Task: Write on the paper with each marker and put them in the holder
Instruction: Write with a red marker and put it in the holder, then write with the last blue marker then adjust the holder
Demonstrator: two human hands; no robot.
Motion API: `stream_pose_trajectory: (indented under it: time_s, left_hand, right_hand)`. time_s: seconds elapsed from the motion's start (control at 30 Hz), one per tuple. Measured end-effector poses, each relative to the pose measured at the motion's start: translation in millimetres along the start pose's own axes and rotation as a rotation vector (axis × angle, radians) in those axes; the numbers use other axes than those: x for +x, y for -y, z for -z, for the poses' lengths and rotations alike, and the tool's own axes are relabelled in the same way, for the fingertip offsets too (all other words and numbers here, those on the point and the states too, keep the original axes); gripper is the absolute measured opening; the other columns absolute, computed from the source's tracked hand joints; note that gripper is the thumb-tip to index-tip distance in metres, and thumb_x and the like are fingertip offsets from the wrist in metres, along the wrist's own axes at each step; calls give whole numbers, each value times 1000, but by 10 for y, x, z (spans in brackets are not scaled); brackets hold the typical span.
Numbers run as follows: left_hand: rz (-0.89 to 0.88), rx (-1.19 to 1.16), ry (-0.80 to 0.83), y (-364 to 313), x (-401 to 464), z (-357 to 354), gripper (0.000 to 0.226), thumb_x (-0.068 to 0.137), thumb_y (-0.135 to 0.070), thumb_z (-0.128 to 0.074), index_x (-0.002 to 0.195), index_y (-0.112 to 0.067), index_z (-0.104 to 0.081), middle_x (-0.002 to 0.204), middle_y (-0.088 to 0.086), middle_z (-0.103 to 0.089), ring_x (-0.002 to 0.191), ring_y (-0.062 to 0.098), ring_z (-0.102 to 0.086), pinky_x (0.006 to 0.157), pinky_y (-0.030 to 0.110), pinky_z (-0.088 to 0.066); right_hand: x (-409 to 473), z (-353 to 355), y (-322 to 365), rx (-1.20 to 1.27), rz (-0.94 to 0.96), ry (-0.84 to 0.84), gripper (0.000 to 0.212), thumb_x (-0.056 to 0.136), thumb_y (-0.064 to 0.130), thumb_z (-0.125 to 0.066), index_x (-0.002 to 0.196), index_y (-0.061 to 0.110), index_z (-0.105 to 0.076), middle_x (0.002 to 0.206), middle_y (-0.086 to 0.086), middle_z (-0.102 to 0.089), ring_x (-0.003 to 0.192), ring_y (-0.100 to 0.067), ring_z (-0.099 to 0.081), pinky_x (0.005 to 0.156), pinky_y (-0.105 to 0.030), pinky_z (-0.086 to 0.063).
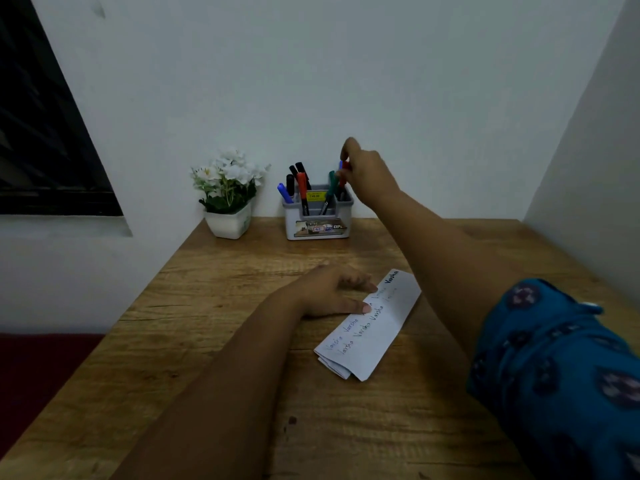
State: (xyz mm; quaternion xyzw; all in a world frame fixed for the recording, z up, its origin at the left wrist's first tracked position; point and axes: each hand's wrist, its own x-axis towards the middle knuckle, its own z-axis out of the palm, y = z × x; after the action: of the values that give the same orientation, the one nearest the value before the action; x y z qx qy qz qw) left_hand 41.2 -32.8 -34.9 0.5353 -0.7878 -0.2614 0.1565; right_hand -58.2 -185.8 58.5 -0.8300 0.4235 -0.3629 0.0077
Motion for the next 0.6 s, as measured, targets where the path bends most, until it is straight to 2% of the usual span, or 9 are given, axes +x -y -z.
stream_pose_trajectory:
  time_s: [0.07,0.1,0.17,0.23,0.3,0.37,0.43,0.53,0.6]
  left_hand:
    - [4,33,7,-16,6,7,48,84,-45,-69,131,-37,-58,148,-15,-43,138,12,-37,118,50,-19]
    - [3,49,9,-18,4,8,48,85,-46,-68,131,-37,-57,149,-15,-42,138,12,-37,118,50,-17]
    - [-4,73,6,-14,-3,0,48,86,-46,-67,132,-37,-57,149,-15,-42,138,12,-36,119,49,-16]
    - [-2,70,-3,-12,-14,2,47,86,-45,-67,131,-37,-58,149,-15,-42,139,12,-36,119,45,-15]
    - [-1,63,-14,-25,-26,-4,45,86,-44,-67,130,-37,-59,148,-15,-43,138,11,-36,118,39,-14]
    - [-5,66,-24,-42,-42,-11,43,88,-42,-66,130,-36,-59,148,-14,-44,137,11,-37,115,35,-17]
    - [-15,61,-32,-71,-58,-21,41,89,-41,-65,129,-35,-60,146,-12,-46,135,11,-38,114,34,-25]
    - [-35,123,-63,-139,-56,-54,37,89,-44,-64,124,-32,-63,140,-10,-52,129,13,-42,107,33,-33]
    - [-52,185,-85,-211,-47,-113,33,89,-45,-63,119,-32,-64,135,-10,-55,126,14,-43,105,36,-35]
  right_hand:
    - [20,-60,-13,7,-20,39,22,97,6,-51,118,3,-51,104,-21,-64,79,-27,-59,59,-28,-43]
    - [29,-86,-23,9,-38,63,26,96,2,-48,122,3,-53,109,-21,-62,86,-31,-60,63,-28,-44]
    - [14,-89,-58,-4,-63,131,43,93,-7,-47,134,4,-51,122,-23,-58,107,-35,-59,83,-35,-50]
    - [-61,0,-71,-7,-69,185,62,90,-14,-45,147,12,-41,133,-21,-52,119,-33,-53,98,-35,-45]
    - [-195,176,-92,11,-61,173,68,90,-16,-42,149,17,-37,132,-18,-51,112,-29,-55,93,-30,-44]
    - [-374,422,-153,63,-108,128,59,90,-16,-42,140,15,-49,126,-16,-57,103,-24,-59,85,-25,-45]
    - [-635,733,-297,45,-203,170,41,92,-9,-48,123,12,-64,117,-13,-65,97,-20,-61,80,-21,-43]
    - [-1102,1209,-583,-245,-382,460,25,89,6,-65,111,14,-72,113,-8,-70,102,-20,-63,83,-23,-44]
    - [-1436,1421,-756,-468,-537,647,27,85,22,-73,111,13,-73,114,-6,-70,106,-22,-64,93,-31,-50]
